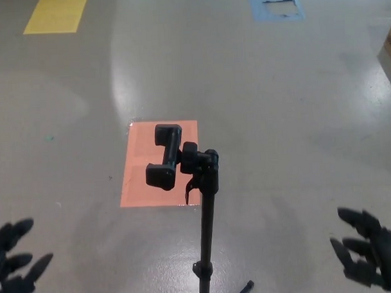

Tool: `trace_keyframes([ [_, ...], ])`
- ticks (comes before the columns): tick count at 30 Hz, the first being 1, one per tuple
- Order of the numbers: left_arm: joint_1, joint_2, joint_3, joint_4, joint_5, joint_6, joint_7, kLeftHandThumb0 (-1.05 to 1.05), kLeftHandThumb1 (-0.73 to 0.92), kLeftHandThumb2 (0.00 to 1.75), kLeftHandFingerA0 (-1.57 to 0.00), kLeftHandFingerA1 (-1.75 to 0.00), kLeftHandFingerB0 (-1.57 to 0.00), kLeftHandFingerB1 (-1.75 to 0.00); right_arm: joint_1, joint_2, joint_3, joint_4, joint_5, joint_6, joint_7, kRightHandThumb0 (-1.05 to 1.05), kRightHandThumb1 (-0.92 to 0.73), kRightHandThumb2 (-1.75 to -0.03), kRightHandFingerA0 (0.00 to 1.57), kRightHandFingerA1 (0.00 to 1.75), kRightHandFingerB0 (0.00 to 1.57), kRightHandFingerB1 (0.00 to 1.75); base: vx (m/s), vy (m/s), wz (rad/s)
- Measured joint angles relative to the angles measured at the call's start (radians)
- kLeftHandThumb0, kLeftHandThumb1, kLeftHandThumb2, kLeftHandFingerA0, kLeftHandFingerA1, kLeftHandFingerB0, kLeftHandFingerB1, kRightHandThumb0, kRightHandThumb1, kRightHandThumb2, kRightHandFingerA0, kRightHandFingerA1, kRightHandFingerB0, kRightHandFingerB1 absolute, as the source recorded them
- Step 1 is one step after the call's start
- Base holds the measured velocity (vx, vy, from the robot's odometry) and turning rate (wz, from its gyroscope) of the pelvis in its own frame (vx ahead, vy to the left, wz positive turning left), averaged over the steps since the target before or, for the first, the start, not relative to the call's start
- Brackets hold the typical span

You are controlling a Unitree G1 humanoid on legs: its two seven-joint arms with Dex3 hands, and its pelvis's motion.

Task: The robot uses its left hand to grab the top of a phone stand kept on the floor and tilt it upwards to adjust its angle

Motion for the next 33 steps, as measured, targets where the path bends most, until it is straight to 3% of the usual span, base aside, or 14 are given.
trace_keyframes([
  [2,-0.011,0.008,0.003,0.001,-0.006,-0.023,-0.011,-0.73,0.65,0.89,-0.27,-0.46,-0.10,-0.35,-0.011,0.000,-0.001,0.000,0.000,-0.024,0.000,-0.64,-0.81,-0.63,0.29,0.38,0.17,0.29,0.00,0.000,0.00],
  [3,-0.015,0.014,0.005,0.002,-0.010,-0.038,-0.019,-0.68,0.77,0.64,-0.30,-0.36,-0.12,-0.24,-0.017,0.000,-0.002,0.001,0.000,-0.040,0.000,-0.64,-0.81,-0.64,0.28,0.37,0.16,0.29,0.00,0.000,0.00],
  [4,-0.018,0.021,0.008,0.003,-0.015,-0.056,-0.028,-0.36,0.49,1.05,-0.03,-0.46,0.00,-0.47,-0.021,0.000,-0.004,0.003,0.000,-0.059,-0.001,-0.64,-0.81,-0.63,0.28,0.38,0.17,0.29,0.00,0.000,0.00],
  [8,-0.027,0.030,0.023,0.018,-0.031,-0.107,-0.055,-0.36,0.49,1.05,-0.02,-0.47,0.00,-0.47,-0.028,0.000,-0.011,0.015,0.000,-0.111,-0.002,-0.65,-0.81,-0.64,0.26,0.37,0.16,0.29,0.00,0.000,0.00],
  [9,-0.028,0.031,0.024,0.021,-0.034,-0.113,-0.059,-0.71,0.77,0.64,-0.19,-0.32,-0.11,-0.22,-0.029,0.000,-0.012,0.017,0.000,-0.119,-0.003,-0.65,-0.82,-0.64,0.25,0.37,0.15,0.29,0.00,0.000,0.00],
  [11,-0.033,0.032,0.031,0.031,-0.047,-0.139,-0.074,-0.71,0.77,0.64,-0.19,-0.32,-0.11,-0.22,-0.035,0.000,-0.019,0.024,0.001,-0.144,-0.003,-0.65,-0.82,-0.64,0.25,0.37,0.15,0.29,0.00,0.000,0.00],
  [12,-0.036,0.032,0.036,0.035,-0.052,-0.151,-0.081,-0.79,0.63,0.96,-0.07,-0.43,-0.09,-0.28,-0.037,0.000,-0.023,0.029,0.002,-0.155,-0.003,-0.66,-0.83,-0.64,0.25,0.37,0.15,0.29,0.00,0.000,0.00],
  [15,-0.040,0.033,0.044,0.043,-0.065,-0.182,-0.096,-0.76,0.79,0.67,-0.12,-0.30,-0.08,-0.20,-0.043,0.000,-0.029,0.042,0.005,-0.181,-0.003,-0.67,-0.83,-0.64,0.26,0.37,0.15,0.29,0.00,0.000,0.00],
  [17,-0.040,0.036,0.045,0.043,-0.067,-0.212,-0.102,-0.82,0.64,0.98,-0.05,-0.39,-0.10,-0.23,-0.045,0.000,-0.030,0.050,0.005,-0.199,-0.003,-0.70,-0.70,-0.89,0.19,0.45,0.12,0.40,0.00,0.000,0.00],
  [19,-0.040,0.042,0.042,0.025,-0.063,-0.232,-0.101,-0.83,0.78,0.67,-0.13,-0.30,-0.09,-0.21,-0.045,0.000,-0.030,0.053,0.005,-0.209,-0.003,-0.66,-0.83,-0.64,0.25,0.37,0.15,0.29,0.00,0.000,0.00],
  [20,-0.040,0.049,0.040,0.012,-0.060,-0.241,-0.100,-0.80,0.63,1.01,-0.10,-0.43,-0.03,-0.24,-0.045,0.000,-0.030,0.054,0.005,-0.212,-0.003,-0.65,-0.83,-0.64,0.26,0.37,0.15,0.29,0.00,0.000,0.00],
  [30,-0.056,0.163,-0.005,-0.242,0.012,-0.349,-0.074,-0.86,0.60,0.97,-0.08,-0.31,-0.03,-0.22,-0.059,0.000,-0.029,0.066,0.003,-0.234,-0.003,-0.71,-0.68,-0.90,0.20,0.45,0.12,0.40,0.00,0.000,0.00],
  [32,-0.086,0.193,-0.035,-0.277,0.042,-0.374,-0.073,-0.85,0.63,1.01,-0.08,-0.26,0.00,-0.18,-0.062,0.000,-0.029,0.067,0.002,-0.236,-0.003,-0.67,-0.83,-0.63,0.27,0.37,0.16,0.29,0.00,0.000,0.00],
  [33,-0.093,0.200,-0.042,-0.285,0.050,-0.380,-0.072,-0.90,0.82,0.65,-0.09,-0.24,0.00,-0.19,-0.062,0.000,-0.029,0.067,0.002,-0.237,-0.003,-0.67,-0.83,-0.63,0.27,0.37,0.16,0.29,0.00,0.000,0.00],
])
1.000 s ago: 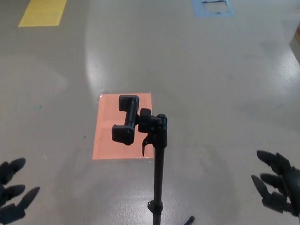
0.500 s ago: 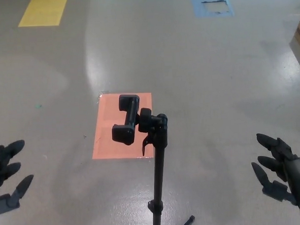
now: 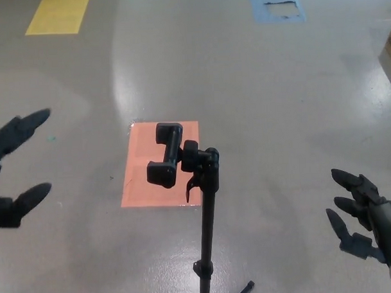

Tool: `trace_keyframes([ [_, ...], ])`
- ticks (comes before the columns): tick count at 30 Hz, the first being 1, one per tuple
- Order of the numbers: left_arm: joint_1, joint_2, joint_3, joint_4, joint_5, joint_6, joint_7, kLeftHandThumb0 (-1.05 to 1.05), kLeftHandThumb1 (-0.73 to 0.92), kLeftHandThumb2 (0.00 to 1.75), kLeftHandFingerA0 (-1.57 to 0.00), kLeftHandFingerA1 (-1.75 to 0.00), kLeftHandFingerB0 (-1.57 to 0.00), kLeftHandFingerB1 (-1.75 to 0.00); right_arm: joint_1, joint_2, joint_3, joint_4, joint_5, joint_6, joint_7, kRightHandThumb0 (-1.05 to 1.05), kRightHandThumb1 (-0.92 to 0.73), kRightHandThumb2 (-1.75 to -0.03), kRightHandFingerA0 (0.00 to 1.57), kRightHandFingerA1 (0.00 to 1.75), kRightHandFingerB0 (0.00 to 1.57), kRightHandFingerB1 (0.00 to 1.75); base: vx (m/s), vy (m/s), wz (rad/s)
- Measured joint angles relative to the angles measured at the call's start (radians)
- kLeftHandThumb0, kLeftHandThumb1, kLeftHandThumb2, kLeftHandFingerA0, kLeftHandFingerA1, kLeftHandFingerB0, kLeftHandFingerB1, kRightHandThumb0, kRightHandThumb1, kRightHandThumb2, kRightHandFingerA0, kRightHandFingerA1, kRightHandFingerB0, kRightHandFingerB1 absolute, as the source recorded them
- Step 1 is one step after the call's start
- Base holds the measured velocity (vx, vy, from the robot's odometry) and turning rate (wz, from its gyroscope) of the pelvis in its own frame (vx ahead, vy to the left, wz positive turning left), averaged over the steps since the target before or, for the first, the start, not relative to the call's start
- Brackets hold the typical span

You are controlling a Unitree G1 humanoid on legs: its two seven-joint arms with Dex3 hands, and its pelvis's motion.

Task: The robot uses its left hand to grab the top of a phone stand kept on the floor and tilt it upwards to adjust its angle

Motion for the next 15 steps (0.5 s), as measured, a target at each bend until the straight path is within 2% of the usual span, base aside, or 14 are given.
trace_keyframes([
  [1,-0.009,0.008,-0.008,-0.008,0.011,-0.005,0.001,-0.90,0.82,0.65,-0.09,-0.24,0.00,-0.19,-0.001,0.000,0.000,0.000,0.000,0.000,0.000,-0.67,-0.83,-0.63,0.27,0.37,0.16,0.29,0.00,0.000,0.00],
  [2,-0.024,0.021,-0.022,-0.018,0.030,-0.013,0.004,-0.88,0.63,1.03,-0.08,-0.24,0.00,-0.16,-0.001,0.000,0.000,0.000,-0.001,-0.001,0.000,-0.71,-0.69,-0.90,0.20,0.45,0.12,0.40,0.00,0.000,0.00],
  [5,-0.044,0.034,-0.042,-0.032,0.057,-0.020,0.011,-0.90,0.64,1.03,-0.13,-0.21,0.00,-0.15,-0.001,0.000,0.001,0.000,-0.002,-0.001,0.000,-0.70,-0.69,-0.90,0.20,0.45,0.12,0.40,0.00,0.000,0.00],
  [6,-0.058,0.042,-0.057,-0.042,0.077,-0.025,0.014,-0.95,0.68,1.06,-0.10,-0.15,0.00,-0.11,-0.002,0.000,0.001,0.001,-0.003,-0.001,0.000,-0.67,-0.83,-0.63,0.27,0.36,0.15,0.28,0.00,0.000,0.00],
  [9,-0.086,0.061,-0.086,-0.056,0.115,-0.033,0.020,-0.97,0.70,1.07,-0.10,-0.14,0.00,-0.09,-0.004,0.000,0.001,0.001,-0.003,-0.001,0.000,-0.67,-0.83,-0.63,0.27,0.36,0.15,0.28,0.00,0.000,0.00],
  [10,-0.093,0.065,-0.093,-0.059,0.124,-0.034,0.020,-0.90,0.71,1.10,-0.11,-0.20,0.00,-0.16,-0.004,0.000,0.001,0.001,-0.003,-0.001,0.000,-0.67,-0.82,-0.63,0.27,0.37,0.15,0.28,0.00,0.000,0.00],
  [11,-0.105,0.069,-0.104,-0.064,0.140,-0.037,0.023,-0.90,0.71,1.10,-0.11,-0.20,0.00,-0.16,-0.005,0.000,0.001,0.001,-0.003,-0.001,0.000,-0.67,-0.82,-0.63,0.27,0.37,0.15,0.28,0.00,0.000,0.00],
  [12,-0.109,0.071,-0.110,-0.065,0.146,-0.037,0.024,-0.94,0.91,0.74,-0.08,-0.23,0.00,-0.17,-0.005,0.000,0.001,0.001,-0.003,-0.001,0.000,-0.68,-0.83,-0.63,0.27,0.36,0.15,0.28,0.00,0.000,0.00],
  [15,-0.131,0.082,-0.141,-0.069,0.185,-0.037,0.034,-0.93,0.91,0.71,-0.07,-0.23,0.00,-0.19,-0.006,0.000,0.001,0.002,-0.003,-0.001,0.000,-0.67,-0.83,-0.63,0.27,0.37,0.16,0.28,0.00,0.000,0.00],
])
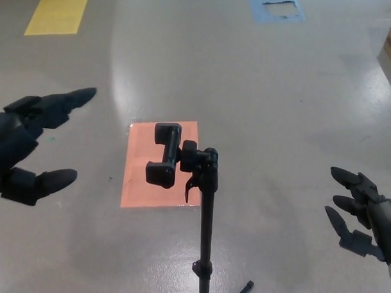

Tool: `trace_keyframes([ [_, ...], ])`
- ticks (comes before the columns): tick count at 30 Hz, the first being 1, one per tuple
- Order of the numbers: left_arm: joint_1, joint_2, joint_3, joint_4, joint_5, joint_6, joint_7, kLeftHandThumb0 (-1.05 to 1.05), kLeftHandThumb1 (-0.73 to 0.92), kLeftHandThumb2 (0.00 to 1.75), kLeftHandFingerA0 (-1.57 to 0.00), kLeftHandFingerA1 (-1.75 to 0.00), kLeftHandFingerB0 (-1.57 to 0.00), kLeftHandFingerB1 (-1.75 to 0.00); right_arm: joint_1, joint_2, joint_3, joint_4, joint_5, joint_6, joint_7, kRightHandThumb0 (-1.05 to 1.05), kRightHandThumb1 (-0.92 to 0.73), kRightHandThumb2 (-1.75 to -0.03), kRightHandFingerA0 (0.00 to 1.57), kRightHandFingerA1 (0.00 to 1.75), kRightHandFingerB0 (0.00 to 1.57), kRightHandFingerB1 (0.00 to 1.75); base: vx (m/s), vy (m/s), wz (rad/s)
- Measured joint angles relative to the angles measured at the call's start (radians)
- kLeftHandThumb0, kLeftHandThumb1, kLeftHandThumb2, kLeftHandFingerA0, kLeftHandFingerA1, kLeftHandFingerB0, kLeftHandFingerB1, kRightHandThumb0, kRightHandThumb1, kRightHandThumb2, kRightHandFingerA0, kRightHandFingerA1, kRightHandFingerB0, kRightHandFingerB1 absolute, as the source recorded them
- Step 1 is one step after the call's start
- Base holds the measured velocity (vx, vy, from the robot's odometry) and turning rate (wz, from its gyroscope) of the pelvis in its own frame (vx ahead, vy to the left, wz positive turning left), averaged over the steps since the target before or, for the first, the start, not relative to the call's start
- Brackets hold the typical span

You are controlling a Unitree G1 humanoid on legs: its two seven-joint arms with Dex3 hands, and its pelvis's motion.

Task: The robot uses its left hand to grab the top of a phone stand kept on the floor and tilt it upwards to adjust its angle

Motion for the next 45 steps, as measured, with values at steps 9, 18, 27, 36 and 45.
trace_keyframes([
  [9,-0.060,0.032,-0.078,-0.005,0.107,0.000,0.034,-0.91,0.90,0.67,-0.08,-0.24,0.00,-0.18,-0.001,0.000,0.000,0.005,0.000,0.000,0.000,-0.71,-0.67,-0.92,0.21,0.46,0.10,0.40,0.00,0.000,0.00],
  [18,-0.140,0.064,-0.169,-0.006,0.220,0.000,0.076,-0.93,0.90,0.67,-0.09,-0.25,0.00,-0.20,-0.001,0.000,0.000,0.008,-0.001,0.000,0.000,-0.70,-0.67,-0.90,0.20,0.46,0.11,0.40,0.00,0.000,0.00],
  [27,-0.236,0.071,-0.263,-0.004,0.329,0.000,0.112,-0.92,0.88,0.67,-0.08,-0.25,0.00,-0.18,-0.001,0.000,0.000,0.010,-0.001,-0.001,0.000,-0.71,-0.67,-0.90,0.21,0.46,0.11,0.40,0.00,0.000,0.00],
  [36,-0.328,0.091,-0.346,0.034,0.436,-0.021,0.175,-0.86,0.69,1.08,-0.07,-0.24,0.00,-0.19,-0.001,-0.001,0.000,0.015,-0.001,-0.004,0.000,-0.69,-0.66,-0.91,0.20,0.46,0.10,0.40,0.00,0.000,0.00],
  [45,-0.371,0.097,-0.392,0.050,0.529,-0.048,0.258,-0.86,0.68,1.07,-0.06,-0.25,0.00,-0.18,-0.001,-0.001,-0.001,0.023,-0.001,-0.014,0.000,-0.69,-0.67,-0.91,0.21,0.46,0.11,0.40,0.00,0.000,0.00],
])
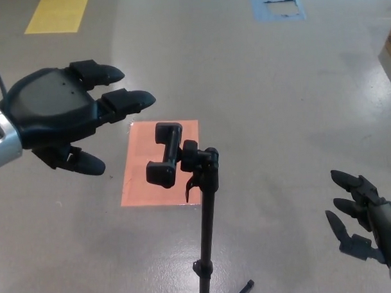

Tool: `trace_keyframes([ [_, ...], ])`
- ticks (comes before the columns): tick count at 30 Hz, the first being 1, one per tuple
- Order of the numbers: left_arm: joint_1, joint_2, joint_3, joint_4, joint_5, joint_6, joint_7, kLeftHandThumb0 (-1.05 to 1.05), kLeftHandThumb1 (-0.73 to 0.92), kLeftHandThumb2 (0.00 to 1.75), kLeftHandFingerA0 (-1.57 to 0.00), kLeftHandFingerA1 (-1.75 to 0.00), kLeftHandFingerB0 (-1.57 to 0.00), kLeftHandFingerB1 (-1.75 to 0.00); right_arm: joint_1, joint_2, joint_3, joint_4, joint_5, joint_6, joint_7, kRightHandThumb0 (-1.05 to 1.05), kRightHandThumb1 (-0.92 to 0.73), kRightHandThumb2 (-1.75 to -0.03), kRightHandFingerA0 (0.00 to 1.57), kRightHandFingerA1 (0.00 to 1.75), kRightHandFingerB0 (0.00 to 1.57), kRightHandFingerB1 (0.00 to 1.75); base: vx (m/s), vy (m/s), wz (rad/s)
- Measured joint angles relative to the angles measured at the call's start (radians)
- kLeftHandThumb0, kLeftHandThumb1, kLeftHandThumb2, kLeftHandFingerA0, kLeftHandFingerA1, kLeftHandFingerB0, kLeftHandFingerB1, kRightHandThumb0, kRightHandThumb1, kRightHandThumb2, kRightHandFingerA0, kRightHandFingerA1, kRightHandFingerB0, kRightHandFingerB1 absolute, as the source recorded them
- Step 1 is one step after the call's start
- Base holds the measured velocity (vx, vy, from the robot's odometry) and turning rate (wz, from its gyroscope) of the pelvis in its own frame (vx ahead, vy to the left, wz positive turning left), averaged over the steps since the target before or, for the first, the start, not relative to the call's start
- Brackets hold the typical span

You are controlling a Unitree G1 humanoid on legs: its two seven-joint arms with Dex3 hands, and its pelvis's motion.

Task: The robot uses its left hand to grab the top of a phone stand kept on the floor and tilt it upwards to adjust its angle

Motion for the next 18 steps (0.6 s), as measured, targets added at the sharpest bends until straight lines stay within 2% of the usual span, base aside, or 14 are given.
trace_keyframes([
  [3,-0.009,0.000,-0.006,0.006,0.018,0.000,0.021,-0.87,0.68,1.07,-0.08,-0.25,0.00,-0.17,0.000,-0.001,0.001,0.000,-0.001,-0.002,-0.001,-0.69,-0.67,-0.89,0.20,0.45,0.11,0.40,0.00,0.000,0.00],
  [4,-0.012,0.000,-0.008,0.006,0.021,0.000,0.025,-0.88,0.68,1.07,-0.11,-0.26,0.00,-0.17,0.000,-0.001,0.001,0.000,-0.001,-0.003,-0.002,-0.64,-0.81,-0.63,0.28,0.37,0.16,0.29,0.00,0.000,0.00],
  [5,-0.017,0.000,-0.012,0.007,0.025,0.000,0.031,-0.88,0.68,1.07,-0.11,-0.26,0.00,-0.17,0.000,-0.001,0.001,0.000,-0.001,-0.003,-0.002,-0.64,-0.81,-0.63,0.28,0.37,0.16,0.29,0.00,0.000,0.00],
  [6,-0.018,0.000,-0.015,0.007,0.027,-0.001,0.034,-0.91,0.86,0.67,-0.13,-0.24,0.00,-0.18,0.000,-0.001,0.001,0.000,-0.001,-0.003,-0.002,-0.64,-0.81,-0.63,0.28,0.37,0.16,0.29,0.00,0.000,0.00],
  [9,-0.022,0.000,-0.021,0.007,0.036,-0.003,0.046,-0.88,0.85,0.66,-0.08,-0.24,0.00,-0.15,0.000,-0.001,0.001,0.000,-0.001,-0.004,-0.002,-0.64,-0.82,-0.63,0.28,0.37,0.16,0.29,0.00,0.000,0.00],
  [10,-0.023,0.000,-0.022,0.007,0.039,-0.007,0.048,-0.91,0.70,1.07,-0.12,-0.24,0.00,-0.14,0.000,-0.001,0.001,0.001,-0.001,-0.004,-0.002,-0.64,-0.81,-0.63,0.27,0.37,0.16,0.29,0.00,0.000,0.00],
  [13,-0.024,0.000,-0.026,0.003,0.045,-0.013,0.049,-0.96,0.73,1.07,-0.11,-0.21,0.00,-0.10,0.000,-0.001,0.000,0.002,-0.001,-0.004,-0.002,-0.65,-0.81,-0.63,0.28,0.37,0.16,0.29,0.00,0.000,0.00],
  [14,-0.024,0.000,-0.026,0.002,0.046,-0.014,0.049,-0.88,0.82,0.65,-0.11,-0.25,0.00,-0.21,0.000,-0.001,0.000,0.002,-0.001,-0.004,-0.002,-0.69,-0.67,-0.89,0.20,0.45,0.12,0.40,0.00,0.000,0.00],
  [15,-0.024,0.000,-0.026,0.001,0.046,-0.016,0.049,-0.88,0.82,0.65,-0.11,-0.25,0.00,-0.21,0.000,-0.001,0.000,0.002,-0.001,-0.004,-0.002,-0.69,-0.67,-0.89,0.20,0.45,0.12,0.40,0.00,0.000,0.00],
  [16,-0.024,0.000,-0.026,-0.002,0.047,-0.019,0.049,-0.88,0.82,0.65,-0.11,-0.25,0.00,-0.21,0.000,-0.001,0.000,0.002,-0.001,-0.004,-0.002,-0.65,-0.81,-0.63,0.28,0.37,0.16,0.29,0.00,0.000,0.00],
  [18,-0.024,-0.001,-0.026,-0.005,0.047,-0.022,0.050,-0.87,0.80,0.66,-0.13,-0.25,-0.01,-0.22,-0.001,-0.001,0.000,0.002,-0.001,-0.005,-0.002,-0.65,-0.81,-0.63,0.27,0.37,0.16,0.29,0.00,0.000,0.00],
])
